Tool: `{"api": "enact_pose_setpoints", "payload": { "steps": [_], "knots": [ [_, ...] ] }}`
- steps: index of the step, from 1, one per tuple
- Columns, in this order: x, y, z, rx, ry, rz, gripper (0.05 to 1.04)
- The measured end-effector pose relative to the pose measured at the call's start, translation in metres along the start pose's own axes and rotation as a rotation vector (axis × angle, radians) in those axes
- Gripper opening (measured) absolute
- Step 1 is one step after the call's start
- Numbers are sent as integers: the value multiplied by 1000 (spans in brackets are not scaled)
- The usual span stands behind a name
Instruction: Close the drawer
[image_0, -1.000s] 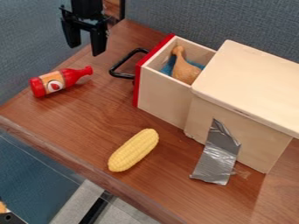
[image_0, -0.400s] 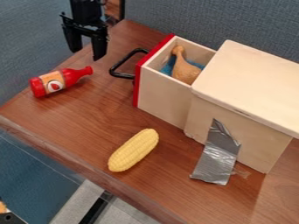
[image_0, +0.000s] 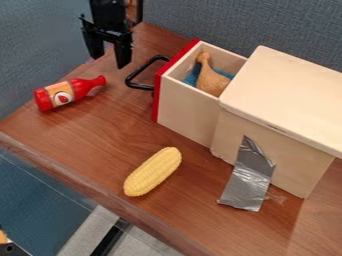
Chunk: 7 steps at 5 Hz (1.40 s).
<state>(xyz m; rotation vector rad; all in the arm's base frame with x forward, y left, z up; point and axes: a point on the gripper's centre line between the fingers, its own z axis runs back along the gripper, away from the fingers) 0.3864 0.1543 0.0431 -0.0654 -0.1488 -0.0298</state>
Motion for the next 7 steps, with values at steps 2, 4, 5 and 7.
{"api": "enact_pose_setpoints", "payload": {
  "steps": [2,4,5,7],
  "knots": [
    [7,-19,-4,-15,-5,-19,1001],
    [10,-38,-13,-27,-12,-31,1001],
    [7,-54,-21,-40,4,-53,1000],
    [-1,-91,-37,-78,42,-99,1000]
  ]
}}
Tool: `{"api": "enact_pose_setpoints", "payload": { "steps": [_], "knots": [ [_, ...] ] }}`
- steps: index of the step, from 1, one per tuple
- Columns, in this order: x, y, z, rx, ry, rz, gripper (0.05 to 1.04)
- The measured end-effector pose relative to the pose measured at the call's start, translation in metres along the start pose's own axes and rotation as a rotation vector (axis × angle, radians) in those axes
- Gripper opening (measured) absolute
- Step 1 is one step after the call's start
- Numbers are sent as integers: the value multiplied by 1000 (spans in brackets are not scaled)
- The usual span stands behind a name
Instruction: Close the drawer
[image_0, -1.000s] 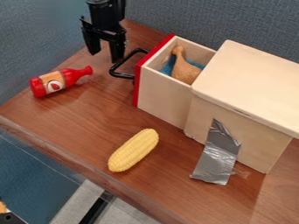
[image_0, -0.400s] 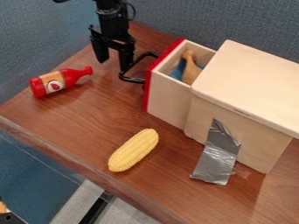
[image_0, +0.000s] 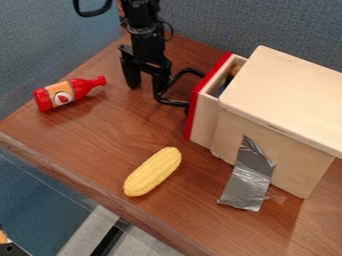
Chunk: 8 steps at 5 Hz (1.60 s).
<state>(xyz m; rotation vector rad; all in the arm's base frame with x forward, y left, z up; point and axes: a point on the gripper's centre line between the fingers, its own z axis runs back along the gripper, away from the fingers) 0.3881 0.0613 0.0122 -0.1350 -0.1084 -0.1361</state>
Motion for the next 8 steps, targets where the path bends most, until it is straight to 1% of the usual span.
{"api": "enact_pose_setpoints", "payload": {
  "steps": [1,2,4,5,6,7,8],
  "knots": [
    [1,-22,1,-7,-6,-40,999],
    [0,-38,4,-3,-19,-74,1000],
    [-2,-45,3,-9,-18,-84,999],
    [-5,-40,8,-53,-16,-40,1000],
    [-7,-9,43,-78,-104,57,1000],
    [-25,34,78,-92,-172,201,1000],
    [-41,41,108,-68,-179,238,999]
  ]
}}
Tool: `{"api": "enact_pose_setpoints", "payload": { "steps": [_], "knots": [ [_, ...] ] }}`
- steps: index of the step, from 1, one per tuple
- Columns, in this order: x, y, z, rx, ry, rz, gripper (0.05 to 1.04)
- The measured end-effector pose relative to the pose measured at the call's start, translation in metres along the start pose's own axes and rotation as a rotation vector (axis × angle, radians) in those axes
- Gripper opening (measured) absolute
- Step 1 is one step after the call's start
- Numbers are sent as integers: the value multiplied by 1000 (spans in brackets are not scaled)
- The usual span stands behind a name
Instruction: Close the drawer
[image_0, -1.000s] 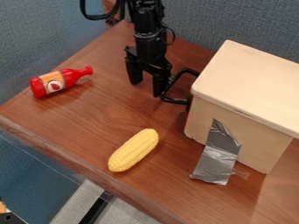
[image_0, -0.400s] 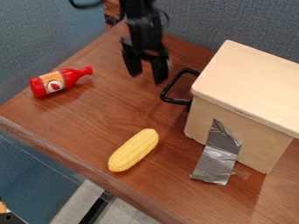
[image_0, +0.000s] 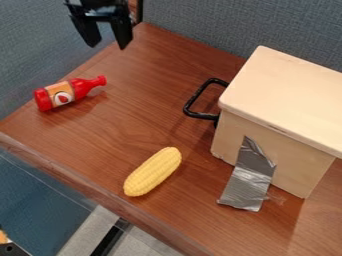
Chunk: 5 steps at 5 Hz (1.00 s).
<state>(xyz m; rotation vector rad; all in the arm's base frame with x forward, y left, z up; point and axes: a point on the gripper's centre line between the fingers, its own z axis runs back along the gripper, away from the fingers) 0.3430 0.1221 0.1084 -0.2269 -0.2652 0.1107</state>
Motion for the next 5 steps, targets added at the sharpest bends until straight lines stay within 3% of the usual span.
{"api": "enact_pose_setpoints", "payload": {
  "steps": [3,4,5],
  "knots": [
    [-60,-11,26,38,136,31,1000],
    [-70,-20,21,57,149,-12,1000],
    [-80,-24,17,95,126,-63,1000]
  ]
}}
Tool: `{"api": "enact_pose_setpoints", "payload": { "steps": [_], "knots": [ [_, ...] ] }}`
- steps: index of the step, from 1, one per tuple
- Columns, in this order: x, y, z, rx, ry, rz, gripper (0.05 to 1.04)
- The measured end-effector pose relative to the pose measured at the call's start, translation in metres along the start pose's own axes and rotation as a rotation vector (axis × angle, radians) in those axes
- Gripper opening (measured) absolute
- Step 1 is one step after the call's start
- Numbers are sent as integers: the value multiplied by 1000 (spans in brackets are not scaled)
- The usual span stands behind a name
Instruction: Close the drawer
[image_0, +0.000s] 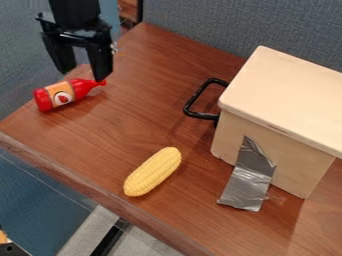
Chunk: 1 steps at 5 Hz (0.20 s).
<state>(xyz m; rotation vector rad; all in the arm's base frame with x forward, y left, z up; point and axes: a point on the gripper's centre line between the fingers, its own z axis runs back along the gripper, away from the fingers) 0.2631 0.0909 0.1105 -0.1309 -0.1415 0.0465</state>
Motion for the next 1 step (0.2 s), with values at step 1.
{"api": "enact_pose_setpoints", "payload": {
  "steps": [1],
  "knots": [
    [-6,-2,0,24,-48,-40,1000]
  ]
}}
